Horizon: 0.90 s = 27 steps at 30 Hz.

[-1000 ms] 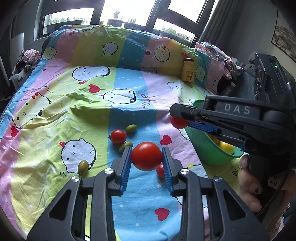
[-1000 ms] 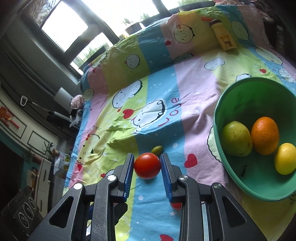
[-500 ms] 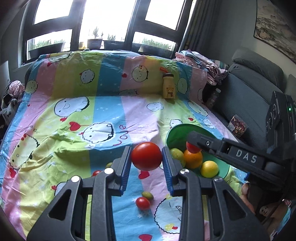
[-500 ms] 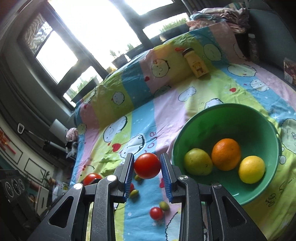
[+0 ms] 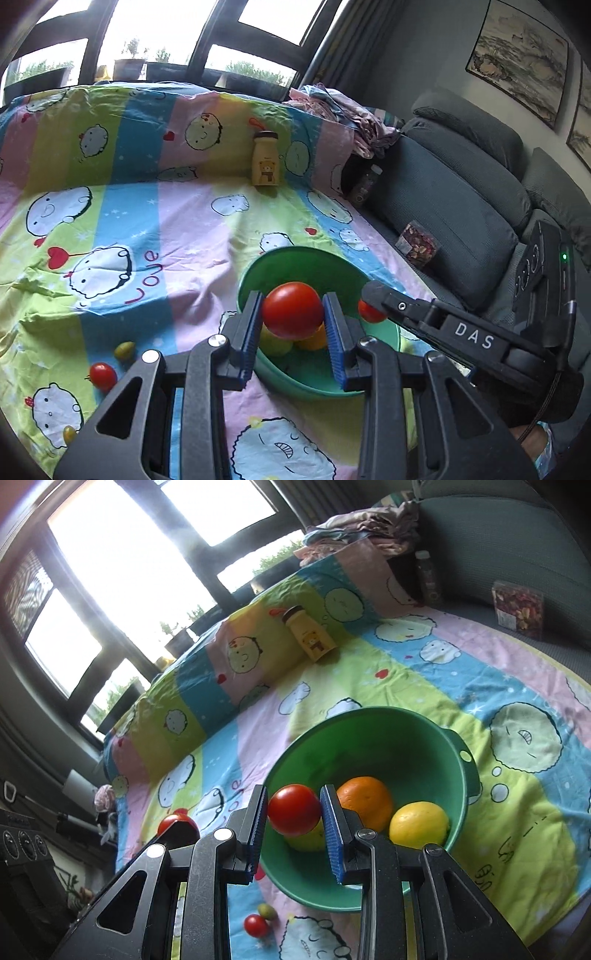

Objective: Organize fruits
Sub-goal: 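Lift the tomato with the right gripper and carry it over the basin, then lower both held cherry tomatoes into the green basin and open both grippers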

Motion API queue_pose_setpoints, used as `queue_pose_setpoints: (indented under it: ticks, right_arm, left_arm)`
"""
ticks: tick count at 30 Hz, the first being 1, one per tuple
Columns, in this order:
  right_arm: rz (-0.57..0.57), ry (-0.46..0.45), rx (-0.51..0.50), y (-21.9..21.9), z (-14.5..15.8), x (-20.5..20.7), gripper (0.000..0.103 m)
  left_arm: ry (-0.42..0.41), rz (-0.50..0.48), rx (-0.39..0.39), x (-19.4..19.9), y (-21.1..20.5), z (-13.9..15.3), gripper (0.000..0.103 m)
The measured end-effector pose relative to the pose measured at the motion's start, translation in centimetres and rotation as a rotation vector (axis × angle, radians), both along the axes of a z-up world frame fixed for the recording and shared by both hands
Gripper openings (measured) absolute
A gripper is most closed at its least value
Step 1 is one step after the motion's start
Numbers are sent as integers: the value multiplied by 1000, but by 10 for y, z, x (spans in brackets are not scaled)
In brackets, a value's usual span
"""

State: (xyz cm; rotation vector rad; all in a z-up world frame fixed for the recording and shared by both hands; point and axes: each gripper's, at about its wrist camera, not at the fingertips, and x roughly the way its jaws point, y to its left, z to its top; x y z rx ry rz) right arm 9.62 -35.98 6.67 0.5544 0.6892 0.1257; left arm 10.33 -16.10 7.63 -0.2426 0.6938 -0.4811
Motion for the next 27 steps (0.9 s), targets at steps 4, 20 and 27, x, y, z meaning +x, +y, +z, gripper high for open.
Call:
queue_pose_setpoints:
  ticks: [4, 20, 27]
  right_arm:
    - [-32, 30, 12, -10, -7, 1, 32]
    - [-91, 88, -1, -21, -18, 1, 32]
    - [-106, 103, -17, -26, -21, 4, 32]
  left_arm:
    - [1, -39, -20, -2, -12, -6, 32]
    - [81, -114, -39, 12, -31, -33, 32]
    - [116, -132, -46, 22, -35, -41, 32]
